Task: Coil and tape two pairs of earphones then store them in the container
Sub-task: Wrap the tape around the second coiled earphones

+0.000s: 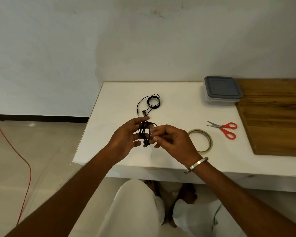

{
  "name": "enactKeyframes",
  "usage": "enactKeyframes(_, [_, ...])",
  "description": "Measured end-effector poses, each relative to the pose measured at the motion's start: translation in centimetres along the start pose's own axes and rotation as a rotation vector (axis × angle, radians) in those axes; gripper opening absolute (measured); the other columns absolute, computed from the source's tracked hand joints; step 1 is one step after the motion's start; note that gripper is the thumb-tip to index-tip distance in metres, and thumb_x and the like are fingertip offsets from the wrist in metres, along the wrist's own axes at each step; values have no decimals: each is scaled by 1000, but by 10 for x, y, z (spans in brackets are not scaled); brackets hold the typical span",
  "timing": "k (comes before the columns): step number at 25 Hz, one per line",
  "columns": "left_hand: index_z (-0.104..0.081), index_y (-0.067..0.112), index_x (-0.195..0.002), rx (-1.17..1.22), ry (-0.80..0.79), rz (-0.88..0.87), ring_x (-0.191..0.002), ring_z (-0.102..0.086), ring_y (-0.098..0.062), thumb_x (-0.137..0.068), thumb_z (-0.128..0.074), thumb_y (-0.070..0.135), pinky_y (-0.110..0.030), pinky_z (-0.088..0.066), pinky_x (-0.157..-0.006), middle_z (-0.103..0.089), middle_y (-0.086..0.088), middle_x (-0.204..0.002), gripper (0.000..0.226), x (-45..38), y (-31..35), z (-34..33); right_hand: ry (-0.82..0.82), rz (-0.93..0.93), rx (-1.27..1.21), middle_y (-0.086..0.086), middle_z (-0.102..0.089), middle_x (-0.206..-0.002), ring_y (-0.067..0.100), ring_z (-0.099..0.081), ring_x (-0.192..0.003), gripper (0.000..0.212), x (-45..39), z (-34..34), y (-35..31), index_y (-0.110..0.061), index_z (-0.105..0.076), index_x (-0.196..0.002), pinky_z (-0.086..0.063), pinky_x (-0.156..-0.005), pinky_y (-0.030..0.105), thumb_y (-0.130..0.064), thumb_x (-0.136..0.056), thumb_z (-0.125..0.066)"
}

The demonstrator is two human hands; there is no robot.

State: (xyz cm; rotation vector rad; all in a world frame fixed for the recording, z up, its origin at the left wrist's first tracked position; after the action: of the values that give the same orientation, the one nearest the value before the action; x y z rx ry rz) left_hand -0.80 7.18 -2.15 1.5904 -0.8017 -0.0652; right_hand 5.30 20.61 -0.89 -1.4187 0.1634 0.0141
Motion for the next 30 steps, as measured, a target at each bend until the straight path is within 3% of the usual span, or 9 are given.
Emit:
enactKeyframes(4, [-63,24,-119,-24,-7,-7,-79,-58,-17,-92,-52,36,-30,-39,-68,-68,0,-109,31,4,0,-3,-21,3,-23,6,-69,-108,16,-72,-83,13,2,-1,0,2,-66,-100,-59,-68,26,-1,-87,-62])
enactKeyframes(7, [-59,26,-123,-110,-22,-38,-76,-61,-10,-83,-66,23,-24,-45,-64,-68,4,-108,41,4,2,-4,-18,-6,-28,7,-70,-103,18,-72,-79,12,3,0,1,3,-64,-99,-59,-67,30,-1,-88,-61])
enactKeyframes(10, [-54,22,-130,-158,-45,-64,-75,-62,-10,-93,-55,3,-26,-48,-67,-69,1,-115,42,2,3,-2,2,-23,-63,6,-69,-103,21,-73,-76,9,3,3,1,4,-62,-96,-59,-64,32,0,-89,-59])
enactKeyframes(13, [-52,23,-132,-301,-68,-98,-81,-63,-12,-96,-51,4,-31,-45,-75,-67,4,-121,41,1,6,-2,-36,-53,-30,6,-70,-101,20,-73,-75,7,2,1,3,3,-60,-95,-59,-62,30,-2,-89,-58])
enactKeyframes(19, [-51,27,-134,-404,-126,-142,-88,-66,-9,-96,-53,6,-30,-44,-78,-64,7,-127,43,4,11,-7,-91,-91,18,7,-72,-88,23,-72,-71,8,1,-2,6,-1,-62,-95,-59,-65,33,-5,-89,-60])
enactKeyframes(25, [-54,23,-131,-286,-95,-102,-79,-66,-15,-93,-58,7,-33,-48,-77,-67,0,-121,42,3,7,-6,-161,-62,37,12,-72,-92,22,-72,-74,10,3,-2,2,-8,-63,-99,-59,-68,32,-9,-91,-59])
enactKeyframes(30, [-58,19,-127,-199,-34,-78,-82,-67,-17,-88,-64,5,-22,-53,-65,-70,-4,-114,41,2,3,-5,-220,42,130,1,-66,-100,17,-71,-78,9,6,-7,-8,-5,-62,-98,-60,-67,34,-6,-89,-60])
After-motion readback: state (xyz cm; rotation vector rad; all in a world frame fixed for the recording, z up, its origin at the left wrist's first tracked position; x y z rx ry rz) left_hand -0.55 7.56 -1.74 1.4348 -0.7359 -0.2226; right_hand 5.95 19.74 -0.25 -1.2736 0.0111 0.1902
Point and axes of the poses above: each hand's wrist, its own x-axis away from the middle knuckle, its own z-axis out of the back of the hand, y = z × x, the point moved 8 cm from there along -x, towards the middle knuckle
